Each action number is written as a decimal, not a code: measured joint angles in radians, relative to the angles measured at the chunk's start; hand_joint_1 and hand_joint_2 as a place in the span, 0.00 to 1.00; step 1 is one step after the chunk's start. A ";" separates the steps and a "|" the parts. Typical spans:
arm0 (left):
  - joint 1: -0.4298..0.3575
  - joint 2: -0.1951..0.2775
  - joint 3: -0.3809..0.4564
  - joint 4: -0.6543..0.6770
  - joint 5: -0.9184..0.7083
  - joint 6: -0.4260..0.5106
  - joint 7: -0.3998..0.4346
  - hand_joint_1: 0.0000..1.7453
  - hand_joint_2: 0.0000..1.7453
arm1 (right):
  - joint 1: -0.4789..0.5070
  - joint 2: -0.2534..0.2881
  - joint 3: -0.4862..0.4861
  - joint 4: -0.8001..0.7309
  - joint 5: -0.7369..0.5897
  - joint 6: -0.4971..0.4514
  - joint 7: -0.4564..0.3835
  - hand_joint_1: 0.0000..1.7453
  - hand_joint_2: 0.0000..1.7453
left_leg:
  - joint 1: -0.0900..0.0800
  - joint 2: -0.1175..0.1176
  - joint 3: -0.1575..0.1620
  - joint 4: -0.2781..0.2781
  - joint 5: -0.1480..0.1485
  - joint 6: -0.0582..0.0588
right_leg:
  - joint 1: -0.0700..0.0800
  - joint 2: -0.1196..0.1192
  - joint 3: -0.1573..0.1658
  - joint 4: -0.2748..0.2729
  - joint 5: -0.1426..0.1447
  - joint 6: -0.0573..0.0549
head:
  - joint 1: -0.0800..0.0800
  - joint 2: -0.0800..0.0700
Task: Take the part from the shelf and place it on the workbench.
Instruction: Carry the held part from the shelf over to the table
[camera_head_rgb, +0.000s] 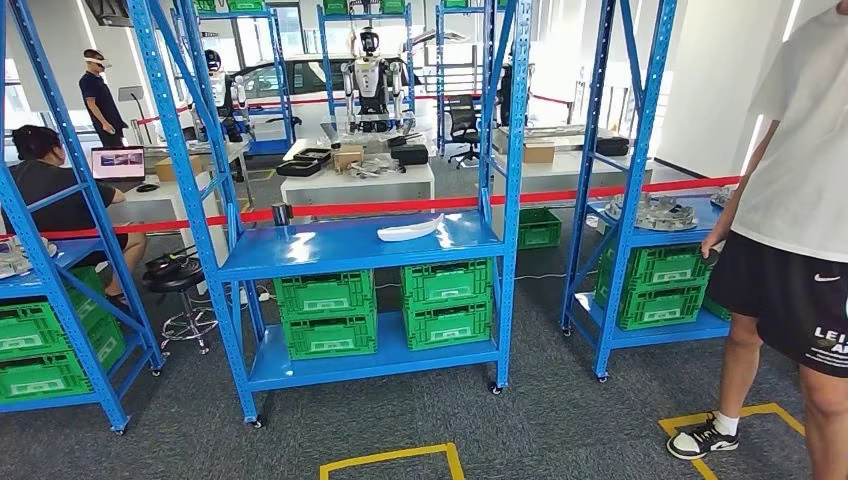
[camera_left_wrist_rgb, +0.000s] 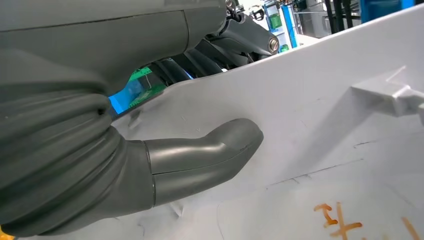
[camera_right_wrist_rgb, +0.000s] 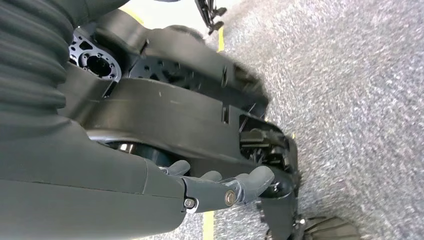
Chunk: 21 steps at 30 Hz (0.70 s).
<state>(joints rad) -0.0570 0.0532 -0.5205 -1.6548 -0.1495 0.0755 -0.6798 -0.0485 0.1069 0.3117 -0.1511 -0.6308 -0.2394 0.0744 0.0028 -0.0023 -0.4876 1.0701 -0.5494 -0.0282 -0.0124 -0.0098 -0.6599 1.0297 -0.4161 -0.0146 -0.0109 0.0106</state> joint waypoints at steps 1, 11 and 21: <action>0.000 0.000 0.000 -0.001 0.000 0.001 0.000 1.00 1.00 | 0.000 0.000 0.000 0.000 0.000 0.001 -0.001 0.00 1.00 | -0.003 -0.002 0.036 -0.057 -0.015 0.006 | 0.000 0.000 -0.003 -0.003 0.012 0.005 | 0.000 0.000; 0.011 0.003 0.001 0.004 0.009 0.053 0.002 1.00 1.00 | 0.008 0.000 0.000 0.000 0.003 0.043 -0.036 0.00 1.00 | -0.007 0.007 -0.084 -0.084 0.088 0.053 | -0.005 0.009 -0.051 0.280 -0.157 0.038 | 0.007 0.000; 0.037 -0.007 0.044 0.015 0.038 0.113 0.008 1.00 1.00 | 0.009 -0.001 0.002 0.000 0.020 0.134 -0.075 0.00 1.00 | 0.000 -0.024 -0.195 -0.012 0.116 -0.003 | -0.003 0.014 0.168 -0.019 -0.146 -0.013 | 0.006 0.000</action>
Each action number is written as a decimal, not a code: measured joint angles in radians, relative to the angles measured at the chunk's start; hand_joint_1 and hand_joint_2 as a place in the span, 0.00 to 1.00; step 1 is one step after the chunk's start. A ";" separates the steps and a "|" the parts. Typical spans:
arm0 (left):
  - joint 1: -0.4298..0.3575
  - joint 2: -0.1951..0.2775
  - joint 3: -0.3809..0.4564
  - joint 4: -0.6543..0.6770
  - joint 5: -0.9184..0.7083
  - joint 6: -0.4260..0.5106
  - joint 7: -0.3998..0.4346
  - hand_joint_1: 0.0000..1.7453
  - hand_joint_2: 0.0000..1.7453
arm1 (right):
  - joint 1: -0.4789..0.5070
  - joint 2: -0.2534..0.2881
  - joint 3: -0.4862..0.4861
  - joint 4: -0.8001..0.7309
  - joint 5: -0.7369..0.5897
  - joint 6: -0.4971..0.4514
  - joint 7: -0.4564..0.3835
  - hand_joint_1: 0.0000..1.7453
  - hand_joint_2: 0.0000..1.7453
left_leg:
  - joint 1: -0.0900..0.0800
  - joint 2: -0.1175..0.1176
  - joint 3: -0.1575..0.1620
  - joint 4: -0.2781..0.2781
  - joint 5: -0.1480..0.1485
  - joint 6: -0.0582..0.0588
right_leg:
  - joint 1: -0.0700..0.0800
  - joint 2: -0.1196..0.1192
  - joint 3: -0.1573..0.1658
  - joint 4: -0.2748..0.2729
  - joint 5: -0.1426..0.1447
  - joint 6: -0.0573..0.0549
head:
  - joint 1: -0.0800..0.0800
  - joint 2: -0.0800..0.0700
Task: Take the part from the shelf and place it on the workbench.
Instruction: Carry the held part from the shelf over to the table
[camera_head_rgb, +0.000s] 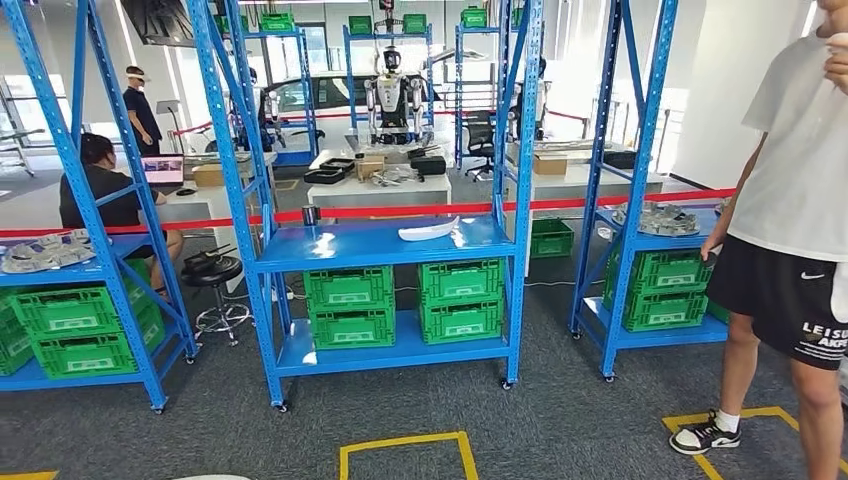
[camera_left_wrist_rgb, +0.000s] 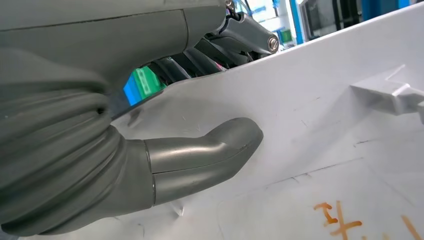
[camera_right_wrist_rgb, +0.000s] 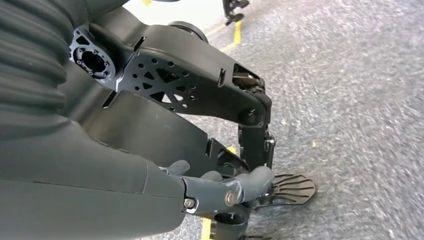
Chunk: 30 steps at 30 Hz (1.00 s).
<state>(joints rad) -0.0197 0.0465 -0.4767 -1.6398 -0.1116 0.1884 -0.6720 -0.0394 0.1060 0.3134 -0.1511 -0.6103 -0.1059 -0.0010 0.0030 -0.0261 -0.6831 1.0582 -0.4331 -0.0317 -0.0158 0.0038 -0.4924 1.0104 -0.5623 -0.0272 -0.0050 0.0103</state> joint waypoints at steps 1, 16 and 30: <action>0.001 0.000 0.002 0.002 0.002 -0.002 0.000 1.00 1.00 | -0.001 0.000 0.001 0.000 0.000 -0.001 0.002 0.00 1.00 | 0.002 0.006 -0.016 0.042 -0.039 -0.006 | -0.001 -0.011 -0.007 -0.001 0.008 -0.004 | -0.001 0.000; 0.001 -0.011 0.013 0.016 0.006 -0.025 -0.001 1.00 1.00 | -0.007 -0.001 0.012 0.000 0.009 -0.002 0.005 0.00 1.00 | 0.003 0.045 0.134 -0.064 -0.050 0.041 | 0.003 -0.056 -0.068 0.078 -0.011 0.041 | -0.001 0.000; -0.001 -0.020 0.013 0.032 0.007 -0.035 -0.006 1.00 1.00 | -0.002 -0.003 0.015 0.000 0.001 -0.016 0.008 0.00 1.00 | 0.000 -0.068 0.063 -0.009 -0.040 0.002 | 0.002 0.031 -0.050 0.018 0.039 0.001 | -0.001 0.000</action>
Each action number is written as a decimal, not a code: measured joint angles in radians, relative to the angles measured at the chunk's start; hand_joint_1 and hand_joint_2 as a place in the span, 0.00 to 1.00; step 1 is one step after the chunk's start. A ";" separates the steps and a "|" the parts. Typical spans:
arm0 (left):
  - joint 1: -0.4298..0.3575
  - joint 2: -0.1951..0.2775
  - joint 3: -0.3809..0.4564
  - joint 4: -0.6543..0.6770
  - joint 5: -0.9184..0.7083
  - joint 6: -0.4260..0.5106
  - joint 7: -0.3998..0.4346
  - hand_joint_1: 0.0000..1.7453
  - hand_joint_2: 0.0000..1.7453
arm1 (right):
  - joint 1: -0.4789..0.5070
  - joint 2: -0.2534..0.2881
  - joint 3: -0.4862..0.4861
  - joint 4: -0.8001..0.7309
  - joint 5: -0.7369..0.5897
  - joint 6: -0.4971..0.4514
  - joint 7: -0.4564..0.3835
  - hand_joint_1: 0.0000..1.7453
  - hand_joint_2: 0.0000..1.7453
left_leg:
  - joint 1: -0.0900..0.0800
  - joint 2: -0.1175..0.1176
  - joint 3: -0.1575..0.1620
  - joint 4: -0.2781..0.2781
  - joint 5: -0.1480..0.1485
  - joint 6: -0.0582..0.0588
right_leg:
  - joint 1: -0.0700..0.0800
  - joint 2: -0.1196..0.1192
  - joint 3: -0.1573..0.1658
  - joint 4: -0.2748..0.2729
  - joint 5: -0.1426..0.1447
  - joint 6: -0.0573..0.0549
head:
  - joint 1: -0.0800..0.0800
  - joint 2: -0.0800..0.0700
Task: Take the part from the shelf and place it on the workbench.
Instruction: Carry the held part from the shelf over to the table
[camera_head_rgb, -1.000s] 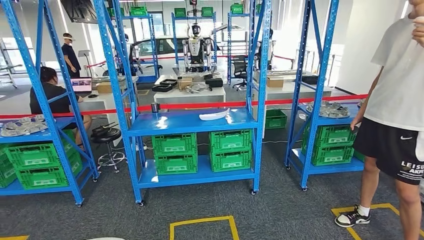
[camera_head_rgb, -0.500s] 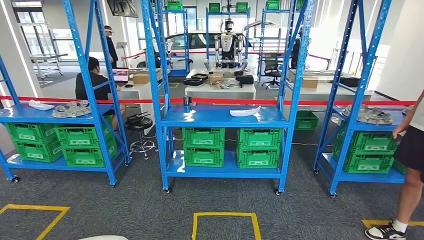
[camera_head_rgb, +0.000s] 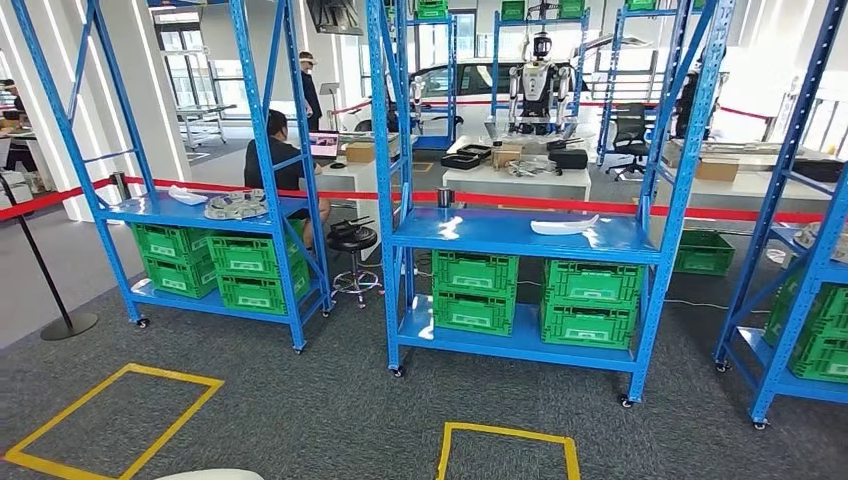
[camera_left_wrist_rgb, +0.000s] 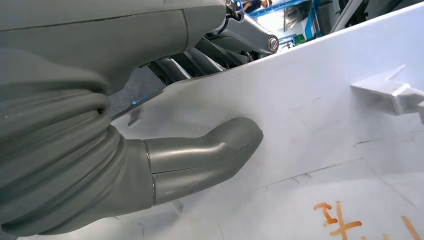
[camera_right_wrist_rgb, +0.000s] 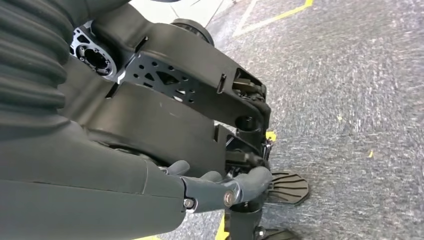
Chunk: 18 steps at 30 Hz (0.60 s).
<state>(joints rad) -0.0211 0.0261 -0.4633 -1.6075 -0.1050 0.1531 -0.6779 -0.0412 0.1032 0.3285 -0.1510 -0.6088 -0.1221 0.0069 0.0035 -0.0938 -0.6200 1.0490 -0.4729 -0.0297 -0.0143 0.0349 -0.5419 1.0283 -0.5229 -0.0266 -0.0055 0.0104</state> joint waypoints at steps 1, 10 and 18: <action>-0.003 0.000 0.000 0.002 0.001 -0.001 -0.001 1.00 1.00 | 0.000 0.000 0.000 0.000 -0.001 -0.001 -0.001 0.00 1.00 | -0.001 0.029 -0.018 0.037 -0.021 -0.005 | -0.002 -0.014 0.001 -0.004 0.003 -0.005 | -0.002 0.000; -0.009 0.000 -0.001 0.008 0.021 -0.014 -0.005 1.00 1.00 | 0.004 0.001 0.000 0.000 -0.007 -0.005 -0.006 0.00 1.00 | -0.005 0.158 0.021 0.002 0.002 -0.003 | 0.004 -0.134 0.009 -0.004 -0.005 0.002 | -0.006 0.000; -0.007 -0.002 0.000 0.002 0.031 -0.031 -0.002 1.00 1.00 | 0.003 0.005 0.000 0.000 -0.012 -0.010 -0.017 0.00 1.00 | -0.004 0.091 0.031 -0.046 0.022 0.046 | 0.001 -0.064 -0.059 0.163 -0.105 0.038 | 0.001 0.000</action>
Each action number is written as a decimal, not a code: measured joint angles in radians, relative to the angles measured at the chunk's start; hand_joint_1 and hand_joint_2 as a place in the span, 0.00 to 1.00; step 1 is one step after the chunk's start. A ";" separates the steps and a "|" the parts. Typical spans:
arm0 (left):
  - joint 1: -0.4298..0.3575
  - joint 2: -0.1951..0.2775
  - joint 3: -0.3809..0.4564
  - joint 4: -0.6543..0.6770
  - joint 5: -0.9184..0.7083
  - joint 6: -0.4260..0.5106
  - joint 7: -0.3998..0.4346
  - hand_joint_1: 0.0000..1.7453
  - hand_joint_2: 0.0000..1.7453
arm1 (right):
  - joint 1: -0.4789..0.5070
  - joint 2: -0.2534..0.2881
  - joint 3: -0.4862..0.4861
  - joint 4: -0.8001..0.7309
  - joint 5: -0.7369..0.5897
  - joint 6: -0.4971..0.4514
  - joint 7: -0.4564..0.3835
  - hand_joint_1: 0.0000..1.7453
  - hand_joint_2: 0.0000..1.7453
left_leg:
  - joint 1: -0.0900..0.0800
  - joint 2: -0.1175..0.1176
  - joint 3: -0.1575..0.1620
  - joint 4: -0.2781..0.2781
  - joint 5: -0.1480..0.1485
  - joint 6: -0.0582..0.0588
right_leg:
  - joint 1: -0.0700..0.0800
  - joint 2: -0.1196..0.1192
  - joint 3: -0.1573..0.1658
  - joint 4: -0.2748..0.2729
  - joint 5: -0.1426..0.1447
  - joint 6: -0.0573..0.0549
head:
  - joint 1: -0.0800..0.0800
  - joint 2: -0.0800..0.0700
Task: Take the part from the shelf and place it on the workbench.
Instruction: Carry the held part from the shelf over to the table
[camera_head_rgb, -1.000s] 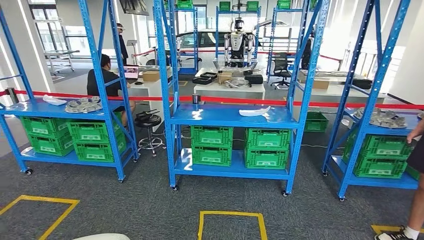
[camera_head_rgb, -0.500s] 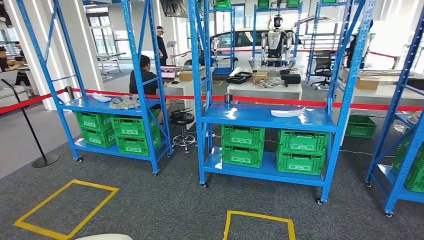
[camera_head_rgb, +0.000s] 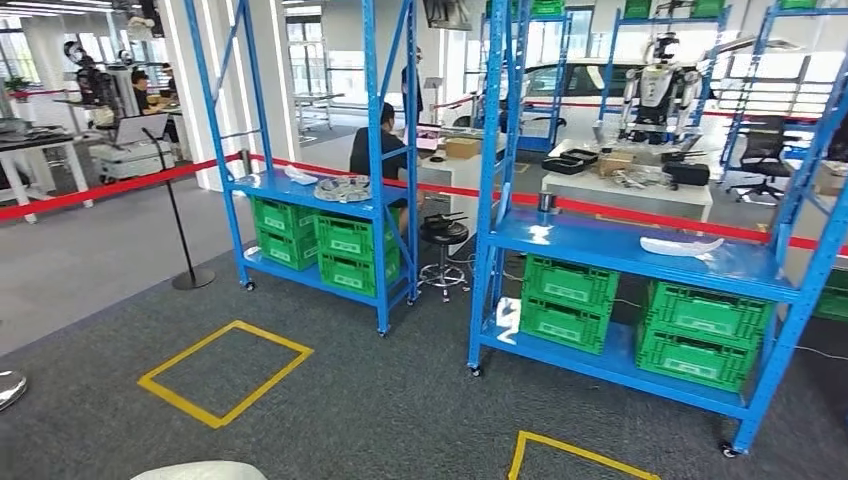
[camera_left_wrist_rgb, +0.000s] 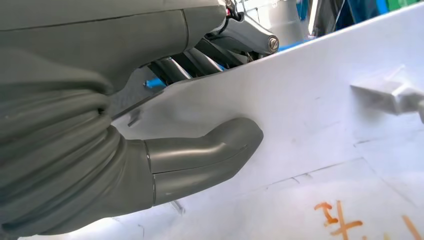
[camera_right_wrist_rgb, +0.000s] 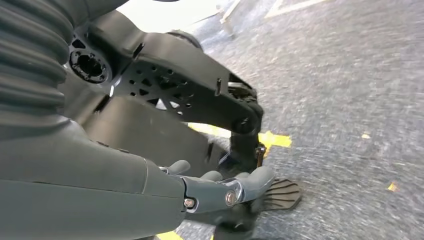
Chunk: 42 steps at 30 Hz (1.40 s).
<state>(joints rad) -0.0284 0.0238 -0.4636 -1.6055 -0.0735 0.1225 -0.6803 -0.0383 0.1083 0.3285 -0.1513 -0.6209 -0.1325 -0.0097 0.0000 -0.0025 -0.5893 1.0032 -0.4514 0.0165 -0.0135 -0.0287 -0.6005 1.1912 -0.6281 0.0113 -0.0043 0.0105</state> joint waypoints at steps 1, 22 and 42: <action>0.000 -0.001 0.000 0.001 0.000 0.000 0.001 1.00 1.00 | 0.003 0.000 0.000 0.000 0.000 0.000 0.000 0.00 1.00 | 0.000 -0.014 -0.003 0.001 0.001 0.002 | 0.000 0.016 -0.035 0.068 -0.026 0.001 | 0.001 0.000; 0.054 0.008 0.006 -0.025 -0.025 -0.001 0.000 1.00 1.00 | 0.001 0.005 0.006 0.000 0.017 -0.003 0.030 0.00 1.00 | 0.004 0.062 -0.041 0.083 -0.028 -0.054 | 0.003 -0.069 0.064 -0.158 0.096 -0.038 | -0.005 0.000; 0.130 0.011 0.079 -0.110 -0.013 0.031 0.014 1.00 1.00 | -0.010 -0.006 0.067 0.000 0.057 0.042 -0.001 0.00 1.00 | 0.005 -0.130 -0.029 0.029 -0.002 -0.041 | 0.003 0.069 0.038 -0.152 0.118 -0.029 | 0.003 0.000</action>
<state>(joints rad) 0.1019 0.0352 -0.3849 -1.7160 -0.0870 0.1533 -0.6662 -0.0483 0.1022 0.3958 -0.1511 -0.5639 -0.0905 -0.0105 0.0050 -0.1329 -0.6188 1.0320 -0.4529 -0.0243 -0.0109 0.0408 -0.5625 1.0390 -0.5101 -0.0178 -0.0012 0.0105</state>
